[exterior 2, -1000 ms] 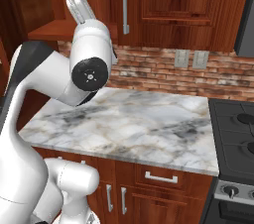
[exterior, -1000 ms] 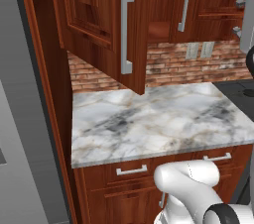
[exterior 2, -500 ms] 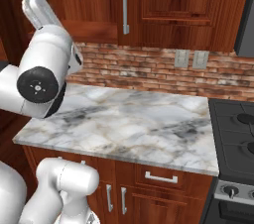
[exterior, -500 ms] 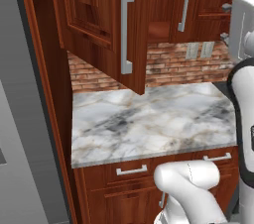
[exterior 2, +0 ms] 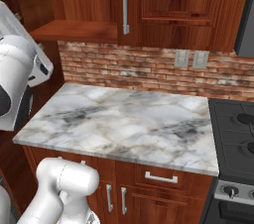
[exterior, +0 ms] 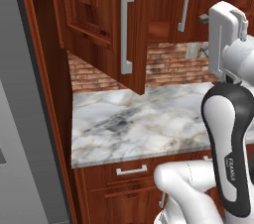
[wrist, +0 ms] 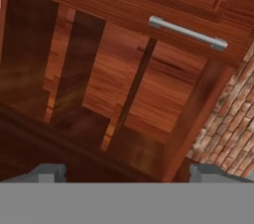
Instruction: Open the cabinet and move the ladle to the pot. Then close the cabinet.
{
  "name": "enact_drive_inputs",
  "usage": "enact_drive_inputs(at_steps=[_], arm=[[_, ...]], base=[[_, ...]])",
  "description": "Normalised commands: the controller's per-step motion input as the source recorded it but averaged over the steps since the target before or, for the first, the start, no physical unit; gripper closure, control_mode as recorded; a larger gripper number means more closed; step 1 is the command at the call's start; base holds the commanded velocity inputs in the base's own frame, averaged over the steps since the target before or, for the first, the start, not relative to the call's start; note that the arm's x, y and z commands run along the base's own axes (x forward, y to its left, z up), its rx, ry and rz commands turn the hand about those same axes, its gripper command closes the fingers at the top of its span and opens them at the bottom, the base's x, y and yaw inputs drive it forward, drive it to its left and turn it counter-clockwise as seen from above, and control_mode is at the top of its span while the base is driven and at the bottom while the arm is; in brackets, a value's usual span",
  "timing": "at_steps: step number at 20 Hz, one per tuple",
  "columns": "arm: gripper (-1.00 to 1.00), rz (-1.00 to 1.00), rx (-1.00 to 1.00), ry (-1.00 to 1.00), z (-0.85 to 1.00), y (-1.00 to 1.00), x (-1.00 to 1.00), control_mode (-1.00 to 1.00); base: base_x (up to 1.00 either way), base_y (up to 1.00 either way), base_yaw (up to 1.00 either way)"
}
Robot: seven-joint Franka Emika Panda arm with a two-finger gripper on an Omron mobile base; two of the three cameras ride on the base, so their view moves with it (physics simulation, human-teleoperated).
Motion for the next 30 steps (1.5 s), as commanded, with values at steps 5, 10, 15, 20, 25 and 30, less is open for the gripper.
enact_drive_inputs(at_steps=[5, 10, 15, 20, 25, 30], arm=[[-1.00, 0.00, 0.00, 0.00, -0.14, 0.54, -0.24, -1.00], [-1.00, 0.00, 0.00, 0.00, -0.14, 0.46, -0.15, -1.00], [-1.00, 0.00, 0.00, 0.01, -0.17, 0.39, -0.08, -1.00], [-1.00, 0.00, 0.00, 0.02, -0.28, 0.42, -0.01, -1.00], [-1.00, 0.00, 0.00, 0.00, -0.17, 0.33, -0.02, -1.00], [-1.00, 0.00, 0.00, 0.00, -0.05, 0.32, -0.01, -1.00]], base=[[0.00, 0.00, 0.00], [0.00, 0.00, 0.00], [0.00, 0.00, 0.00], [0.00, 0.00, 0.00], [0.00, 0.00, 0.00], [0.00, 0.00, 0.00]])
